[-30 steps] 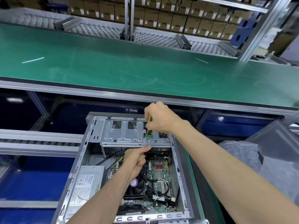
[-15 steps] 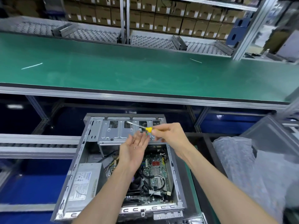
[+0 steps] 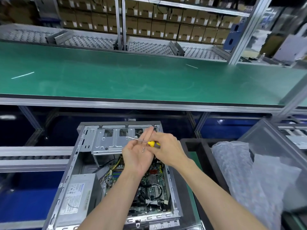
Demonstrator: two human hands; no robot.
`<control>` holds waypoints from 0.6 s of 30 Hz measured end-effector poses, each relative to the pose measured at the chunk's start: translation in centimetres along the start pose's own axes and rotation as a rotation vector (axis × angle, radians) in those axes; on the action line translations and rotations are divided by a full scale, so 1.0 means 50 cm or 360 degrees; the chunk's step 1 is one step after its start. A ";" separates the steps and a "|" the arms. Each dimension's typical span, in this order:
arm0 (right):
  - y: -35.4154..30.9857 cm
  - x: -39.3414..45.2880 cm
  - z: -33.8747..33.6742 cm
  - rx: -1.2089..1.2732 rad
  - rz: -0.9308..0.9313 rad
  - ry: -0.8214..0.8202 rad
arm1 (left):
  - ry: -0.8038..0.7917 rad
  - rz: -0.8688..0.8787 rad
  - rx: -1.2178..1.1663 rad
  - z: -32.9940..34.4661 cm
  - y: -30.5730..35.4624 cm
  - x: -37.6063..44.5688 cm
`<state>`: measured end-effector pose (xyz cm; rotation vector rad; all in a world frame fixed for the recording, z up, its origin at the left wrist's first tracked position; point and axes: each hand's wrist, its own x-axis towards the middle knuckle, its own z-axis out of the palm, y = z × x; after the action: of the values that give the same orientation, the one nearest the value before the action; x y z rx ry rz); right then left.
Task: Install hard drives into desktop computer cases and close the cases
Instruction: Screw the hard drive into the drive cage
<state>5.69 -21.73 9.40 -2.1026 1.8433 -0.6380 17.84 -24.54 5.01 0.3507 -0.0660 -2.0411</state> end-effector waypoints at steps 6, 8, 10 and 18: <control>0.011 0.007 0.005 -0.0192 0.0036 -0.0046 | -0.0026 -0.0017 -0.0090 0.005 0.006 0.010; 0.008 0.011 0.006 -0.0058 0.0111 -0.0023 | -0.0013 -0.0017 -0.0029 0.005 0.006 0.010; 0.001 0.018 0.003 0.0240 0.0251 0.0040 | 0.0060 0.0003 0.0127 0.001 0.000 0.010; 0.010 0.026 -0.001 0.0722 0.0371 0.0260 | 0.0164 0.0132 0.0502 -0.005 -0.017 0.024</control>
<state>5.36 -23.09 9.42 -1.5613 1.7783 -1.0740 16.64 -25.14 4.36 0.6384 -0.3359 -1.9276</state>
